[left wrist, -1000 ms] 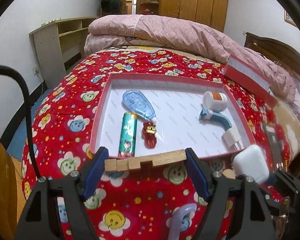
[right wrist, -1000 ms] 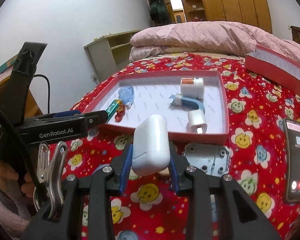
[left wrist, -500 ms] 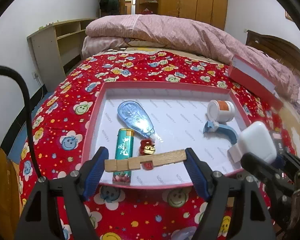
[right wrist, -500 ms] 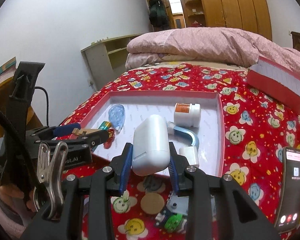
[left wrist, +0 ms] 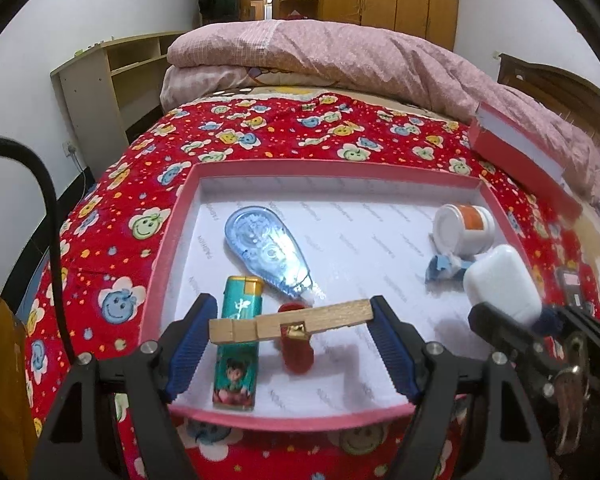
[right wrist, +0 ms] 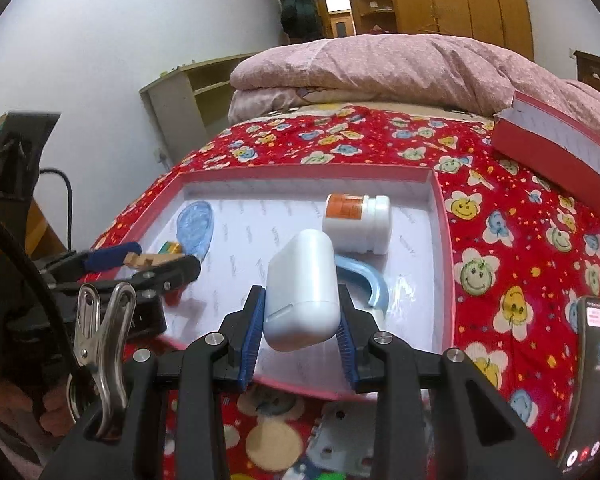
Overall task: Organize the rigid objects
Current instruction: 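Carry the earbud case with the right tool while the left tool carries the block into the tray, then open the left tool releasing the block while the right tool releases the earbud case, then withdraw both tools from the tray toward the remaining objects, then lower the left tool onto the light blue hook and close on it, then grasp the green figure keychain with the right tool while the left tool lifts the hook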
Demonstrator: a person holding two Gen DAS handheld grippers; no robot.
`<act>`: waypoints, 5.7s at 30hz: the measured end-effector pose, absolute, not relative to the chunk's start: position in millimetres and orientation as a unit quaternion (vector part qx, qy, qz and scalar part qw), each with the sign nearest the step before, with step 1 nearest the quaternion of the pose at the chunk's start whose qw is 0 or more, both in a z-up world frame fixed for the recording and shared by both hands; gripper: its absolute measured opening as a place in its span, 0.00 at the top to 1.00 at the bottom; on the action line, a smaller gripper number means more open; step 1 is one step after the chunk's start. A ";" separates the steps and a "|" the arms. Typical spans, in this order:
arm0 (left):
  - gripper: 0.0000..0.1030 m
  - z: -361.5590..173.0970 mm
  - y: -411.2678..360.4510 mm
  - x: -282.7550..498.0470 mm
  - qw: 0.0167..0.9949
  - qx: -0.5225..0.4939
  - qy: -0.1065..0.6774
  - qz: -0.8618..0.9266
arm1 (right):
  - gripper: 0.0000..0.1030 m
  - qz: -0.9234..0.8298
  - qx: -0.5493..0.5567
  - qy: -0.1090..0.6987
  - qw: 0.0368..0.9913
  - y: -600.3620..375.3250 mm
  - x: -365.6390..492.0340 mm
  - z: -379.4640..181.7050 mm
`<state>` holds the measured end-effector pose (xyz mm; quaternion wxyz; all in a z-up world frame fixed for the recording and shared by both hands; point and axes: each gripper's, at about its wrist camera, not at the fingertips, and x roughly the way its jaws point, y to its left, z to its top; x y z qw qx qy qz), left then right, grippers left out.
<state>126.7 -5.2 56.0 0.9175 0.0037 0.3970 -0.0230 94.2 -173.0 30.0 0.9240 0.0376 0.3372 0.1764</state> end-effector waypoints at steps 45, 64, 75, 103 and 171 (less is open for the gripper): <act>0.12 60.0 -15.3 135.1 0.921 0.016 0.390 -0.007 | 0.40 0.120 0.043 0.329 0.936 -186.2 108.0 30.1; 0.12 85.7 -11.1 74.8 0.924 0.013 0.383 -0.007 | 0.37 0.137 0.038 0.321 0.936 -184.6 52.2 52.4; 0.12 85.3 -5.8 44.0 0.925 0.012 0.380 -0.013 | 0.37 0.139 0.041 0.321 0.936 -188.6 24.5 52.5; 0.12 43.7 -11.3 -9.6 0.908 0.038 0.414 -0.049 | 0.37 0.141 0.025 0.372 0.917 -204.8 -33.2 11.7; 0.89 28.3 -19.9 -20.6 0.913 0.035 0.399 -0.081 | 0.52 0.108 -0.007 0.333 0.937 -185.4 -23.9 5.3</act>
